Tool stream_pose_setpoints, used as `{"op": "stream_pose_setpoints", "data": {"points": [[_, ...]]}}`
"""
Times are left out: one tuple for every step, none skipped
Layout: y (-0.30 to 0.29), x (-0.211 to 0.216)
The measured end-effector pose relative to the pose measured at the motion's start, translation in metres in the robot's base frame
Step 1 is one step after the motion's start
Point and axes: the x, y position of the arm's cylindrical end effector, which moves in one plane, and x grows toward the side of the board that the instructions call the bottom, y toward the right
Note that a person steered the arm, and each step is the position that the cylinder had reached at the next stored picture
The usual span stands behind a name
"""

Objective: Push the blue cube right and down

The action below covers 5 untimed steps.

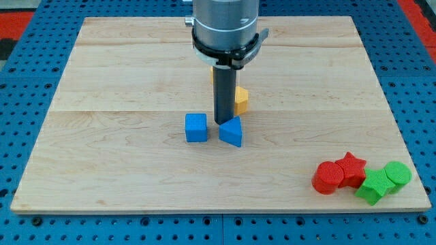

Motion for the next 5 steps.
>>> {"op": "stream_pose_setpoints", "data": {"points": [[-0.049, -0.012], [-0.064, -0.028], [-0.087, 0.003], [-0.087, 0.003], [-0.142, 0.002]]}}
